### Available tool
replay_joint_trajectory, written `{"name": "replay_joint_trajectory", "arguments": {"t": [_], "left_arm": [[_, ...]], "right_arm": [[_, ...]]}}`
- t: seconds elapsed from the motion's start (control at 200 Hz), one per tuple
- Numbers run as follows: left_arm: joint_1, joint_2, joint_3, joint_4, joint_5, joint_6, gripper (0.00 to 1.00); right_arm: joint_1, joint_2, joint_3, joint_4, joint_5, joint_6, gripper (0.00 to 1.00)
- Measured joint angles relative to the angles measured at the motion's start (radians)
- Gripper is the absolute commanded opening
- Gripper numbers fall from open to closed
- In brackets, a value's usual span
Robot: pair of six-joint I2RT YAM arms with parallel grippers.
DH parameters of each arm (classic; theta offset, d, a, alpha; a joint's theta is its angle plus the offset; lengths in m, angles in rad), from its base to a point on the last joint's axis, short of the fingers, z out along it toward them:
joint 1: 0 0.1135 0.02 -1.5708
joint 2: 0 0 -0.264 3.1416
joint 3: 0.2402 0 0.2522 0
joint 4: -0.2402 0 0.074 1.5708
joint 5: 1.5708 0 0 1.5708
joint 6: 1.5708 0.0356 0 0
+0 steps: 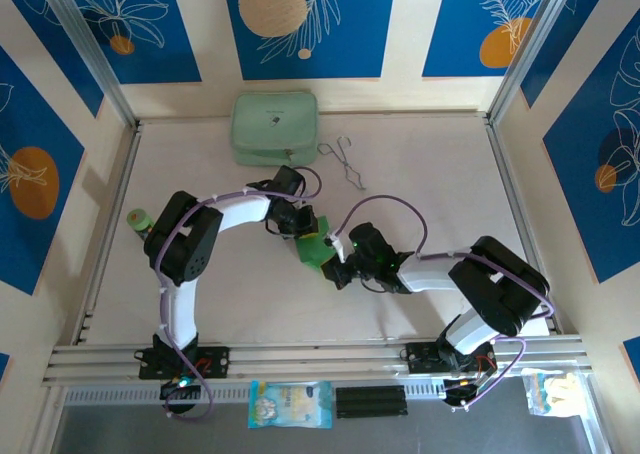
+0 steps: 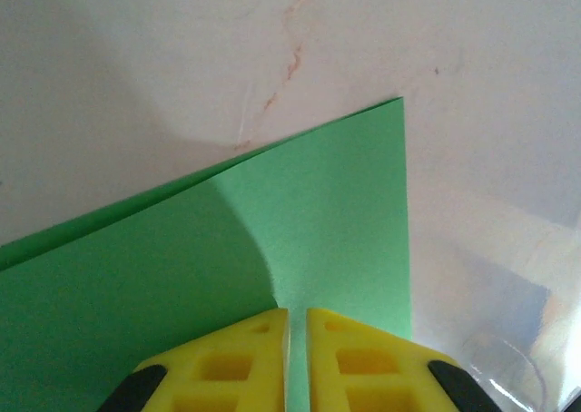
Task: Fold a paper plane with a square sheet of paper (pick it up from the middle)
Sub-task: Third fold the triangle at the center of the table.
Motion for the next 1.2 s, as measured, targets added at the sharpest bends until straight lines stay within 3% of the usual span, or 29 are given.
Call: {"name": "replay_joint_trajectory", "arguments": {"t": [0.495,1.196], "left_arm": [[-0.003,0.021,0.032,-0.035,-0.001,0.022,0.14],[-0.004,0.021,0.034,-0.037,-0.002,0.022,0.14]], "right_arm": [[0.016,0.035,0.067,-0.105,0.185,0.081,0.00],[0.031,0.054,0.096,-0.167,0.257,0.122,0.00]]}}
